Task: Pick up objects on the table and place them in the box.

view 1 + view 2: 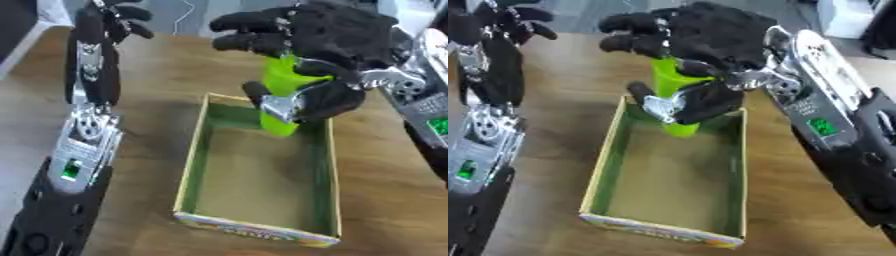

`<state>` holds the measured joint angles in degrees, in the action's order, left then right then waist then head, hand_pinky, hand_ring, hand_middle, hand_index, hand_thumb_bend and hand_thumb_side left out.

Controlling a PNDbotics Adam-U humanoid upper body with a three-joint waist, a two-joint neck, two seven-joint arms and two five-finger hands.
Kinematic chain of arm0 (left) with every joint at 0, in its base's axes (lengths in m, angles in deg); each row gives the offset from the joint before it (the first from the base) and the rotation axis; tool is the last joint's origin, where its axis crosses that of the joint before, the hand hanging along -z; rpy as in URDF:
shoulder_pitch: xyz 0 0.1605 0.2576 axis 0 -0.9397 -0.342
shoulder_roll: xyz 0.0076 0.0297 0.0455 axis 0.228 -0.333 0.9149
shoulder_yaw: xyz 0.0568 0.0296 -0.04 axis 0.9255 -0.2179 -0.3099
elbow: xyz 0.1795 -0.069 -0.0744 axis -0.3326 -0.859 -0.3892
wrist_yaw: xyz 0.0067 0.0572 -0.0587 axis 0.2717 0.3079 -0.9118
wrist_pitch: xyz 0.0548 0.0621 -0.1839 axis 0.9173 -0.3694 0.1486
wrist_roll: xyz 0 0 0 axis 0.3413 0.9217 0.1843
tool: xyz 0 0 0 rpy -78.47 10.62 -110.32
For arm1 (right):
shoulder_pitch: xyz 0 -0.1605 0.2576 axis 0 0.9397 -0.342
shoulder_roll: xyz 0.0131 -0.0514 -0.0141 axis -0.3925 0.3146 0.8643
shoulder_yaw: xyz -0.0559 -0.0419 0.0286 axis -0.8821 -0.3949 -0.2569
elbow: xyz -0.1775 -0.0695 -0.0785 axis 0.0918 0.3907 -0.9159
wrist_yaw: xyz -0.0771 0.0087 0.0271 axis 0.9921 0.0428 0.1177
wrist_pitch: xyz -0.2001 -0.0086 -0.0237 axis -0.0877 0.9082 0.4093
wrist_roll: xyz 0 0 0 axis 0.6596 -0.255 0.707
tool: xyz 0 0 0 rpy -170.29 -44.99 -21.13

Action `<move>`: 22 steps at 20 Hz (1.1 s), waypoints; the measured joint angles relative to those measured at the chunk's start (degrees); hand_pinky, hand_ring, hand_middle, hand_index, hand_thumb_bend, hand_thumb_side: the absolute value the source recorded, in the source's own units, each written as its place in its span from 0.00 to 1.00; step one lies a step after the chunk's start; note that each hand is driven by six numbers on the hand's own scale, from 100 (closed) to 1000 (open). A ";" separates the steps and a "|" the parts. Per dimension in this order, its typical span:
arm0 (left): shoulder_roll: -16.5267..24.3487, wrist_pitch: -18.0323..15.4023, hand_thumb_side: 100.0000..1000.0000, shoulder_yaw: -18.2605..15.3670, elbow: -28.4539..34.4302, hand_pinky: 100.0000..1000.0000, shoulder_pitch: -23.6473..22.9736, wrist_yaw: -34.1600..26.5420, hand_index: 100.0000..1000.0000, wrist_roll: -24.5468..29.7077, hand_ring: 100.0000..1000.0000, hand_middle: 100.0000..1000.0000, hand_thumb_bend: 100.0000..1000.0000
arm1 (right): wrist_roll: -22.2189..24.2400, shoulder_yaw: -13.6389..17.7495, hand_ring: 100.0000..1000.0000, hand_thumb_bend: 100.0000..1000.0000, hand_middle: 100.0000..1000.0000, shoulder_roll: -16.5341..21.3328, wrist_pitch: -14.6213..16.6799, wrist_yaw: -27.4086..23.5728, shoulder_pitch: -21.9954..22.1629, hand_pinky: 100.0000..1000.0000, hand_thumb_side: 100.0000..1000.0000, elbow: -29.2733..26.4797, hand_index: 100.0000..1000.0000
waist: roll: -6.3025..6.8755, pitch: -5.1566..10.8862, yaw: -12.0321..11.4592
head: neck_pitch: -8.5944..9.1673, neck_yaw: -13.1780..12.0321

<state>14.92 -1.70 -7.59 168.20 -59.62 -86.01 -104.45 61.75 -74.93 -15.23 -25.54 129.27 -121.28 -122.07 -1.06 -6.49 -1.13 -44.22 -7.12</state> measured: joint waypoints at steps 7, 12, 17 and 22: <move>0.01 -0.04 0.98 -0.01 -0.19 0.41 0.00 -0.19 0.68 0.04 0.57 0.60 0.55 | 6.29 0.64 1.00 0.00 1.00 0.00 -0.31 -3.91 0.29 0.00 1.00 -0.03 1.00 | 0.15 0.00 0.00 | 0.00 0.00; 0.01 -0.05 0.98 -0.02 -0.35 0.41 -0.01 -0.37 0.68 0.05 0.57 0.60 0.55 | 4.26 2.09 1.00 0.23 1.00 0.00 0.19 -5.36 0.45 0.00 1.00 -1.14 1.00 | 0.19 0.01 0.01 | 0.00 0.00; 0.01 -0.12 0.99 -0.03 -0.38 0.42 -0.02 -0.52 0.68 0.10 0.57 0.60 0.57 | -8.53 4.00 1.00 0.00 1.00 0.08 2.06 -5.42 1.10 1.00 1.00 -2.05 1.00 | 0.22 0.03 0.08 | -0.01 0.01; 0.01 -0.27 0.99 -0.03 -0.71 0.42 -0.02 -0.90 0.68 0.25 0.57 0.60 0.58 | -18.01 3.91 1.00 0.00 1.00 0.07 2.77 -3.80 1.48 1.00 1.00 -1.59 1.00 | 0.54 0.03 0.07 | -0.01 0.02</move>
<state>14.92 -1.97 -7.63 167.49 -59.64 -86.91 -104.19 43.74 -71.01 -15.16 -22.77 125.46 -119.81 -123.66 -0.51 -6.46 -1.06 -44.23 -7.10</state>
